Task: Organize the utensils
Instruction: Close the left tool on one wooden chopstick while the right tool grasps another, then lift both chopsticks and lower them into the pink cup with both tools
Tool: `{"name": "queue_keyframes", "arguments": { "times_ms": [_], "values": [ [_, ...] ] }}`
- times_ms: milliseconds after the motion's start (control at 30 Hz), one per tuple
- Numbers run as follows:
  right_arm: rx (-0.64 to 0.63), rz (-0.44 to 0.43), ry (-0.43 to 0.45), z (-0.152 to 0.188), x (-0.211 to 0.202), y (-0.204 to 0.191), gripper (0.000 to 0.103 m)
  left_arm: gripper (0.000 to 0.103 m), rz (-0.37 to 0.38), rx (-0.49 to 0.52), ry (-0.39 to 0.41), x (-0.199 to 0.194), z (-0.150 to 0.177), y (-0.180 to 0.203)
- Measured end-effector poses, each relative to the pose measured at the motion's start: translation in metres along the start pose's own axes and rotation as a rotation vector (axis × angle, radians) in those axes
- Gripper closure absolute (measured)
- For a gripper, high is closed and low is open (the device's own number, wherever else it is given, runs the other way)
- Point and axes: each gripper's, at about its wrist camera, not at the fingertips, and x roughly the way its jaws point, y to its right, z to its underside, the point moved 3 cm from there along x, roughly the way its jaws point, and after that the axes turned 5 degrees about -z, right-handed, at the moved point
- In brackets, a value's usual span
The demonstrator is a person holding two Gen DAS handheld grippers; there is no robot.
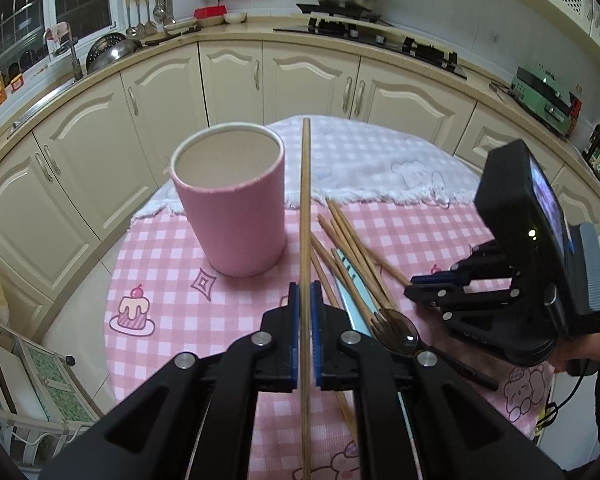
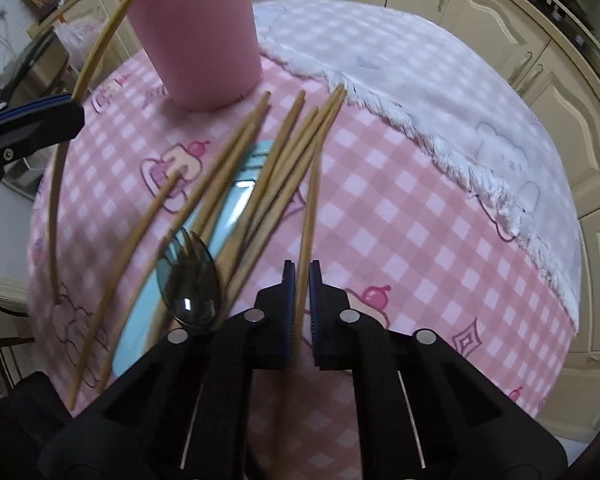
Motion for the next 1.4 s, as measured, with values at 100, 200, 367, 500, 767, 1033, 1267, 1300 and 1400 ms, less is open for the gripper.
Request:
{"name": "queue_keyframes", "arguments": {
  "times_ms": [100, 200, 367, 500, 767, 1033, 1267, 1300, 1400],
  "values": [
    [0.082, -0.060, 0.110, -0.004, -0.027, 0.015, 0.097, 0.098, -0.003, -0.023, 0.025, -0.008, -0.003, -0.006],
    [0.128, -0.102, 0.213, -0.009, -0.056, 0.027, 0.097, 0.098, -0.006, -0.052, 0.062, -0.017, -0.007, -0.014],
    [0.164, -0.148, 0.378, -0.025, -0.102, 0.039, 0.097, 0.098, -0.005, -0.104, 0.127, -0.033, -0.021, -0.027],
    [0.166, -0.184, 0.531, -0.045, -0.139, 0.035, 0.097, 0.098, -0.008, -0.127, 0.180, -0.047, -0.035, -0.035],
    [0.131, -0.240, 0.815, -0.099, -0.186, 0.007, 0.097, 0.098, -0.008, -0.150, 0.305, -0.088, -0.065, -0.045],
    [0.095, -0.256, 0.939, -0.162, -0.193, -0.024, 0.097, 0.098, 0.003, -0.240, 0.488, -0.126, -0.112, -0.072],
    [0.100, -0.233, 0.949, -0.190, -0.158, -0.029, 0.097, 0.098, -0.011, -0.267, 0.494, -0.105, -0.136, -0.082],
    [0.101, -0.231, 0.946, -0.190, -0.152, -0.030, 0.097, 0.098, -0.007, -0.272, 0.483, -0.099, -0.137, -0.084],
    [0.107, -0.226, 0.932, -0.193, -0.136, -0.030, 0.097, 0.098, -0.010, -0.274, 0.465, -0.086, -0.135, -0.086]
  ]
}}
